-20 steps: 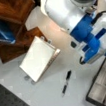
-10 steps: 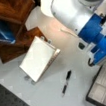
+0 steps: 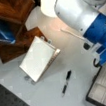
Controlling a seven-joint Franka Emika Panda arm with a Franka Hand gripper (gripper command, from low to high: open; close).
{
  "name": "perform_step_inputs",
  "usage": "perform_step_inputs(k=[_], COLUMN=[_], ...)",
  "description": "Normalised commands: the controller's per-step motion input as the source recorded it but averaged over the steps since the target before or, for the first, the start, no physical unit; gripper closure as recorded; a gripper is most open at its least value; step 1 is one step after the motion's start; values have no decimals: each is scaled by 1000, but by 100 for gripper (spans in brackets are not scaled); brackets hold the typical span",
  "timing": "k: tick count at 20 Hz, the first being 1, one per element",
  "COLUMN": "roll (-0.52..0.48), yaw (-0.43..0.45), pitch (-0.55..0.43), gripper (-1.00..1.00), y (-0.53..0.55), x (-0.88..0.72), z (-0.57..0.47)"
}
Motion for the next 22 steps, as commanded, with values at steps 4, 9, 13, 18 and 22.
perform_step_inputs(k=[4, 9, 13, 18, 22], roll=[25, 37, 43, 26, 42], yaw=[-38, -93, -138, -213, -256], pitch=[55, 64, 69, 66, 76], gripper=[100, -100, -100, -100, -100], y=[307, 256, 297, 333, 286], x=[-111, -126, -118, -30, 76], z=[97, 45, -1, -62, -48])
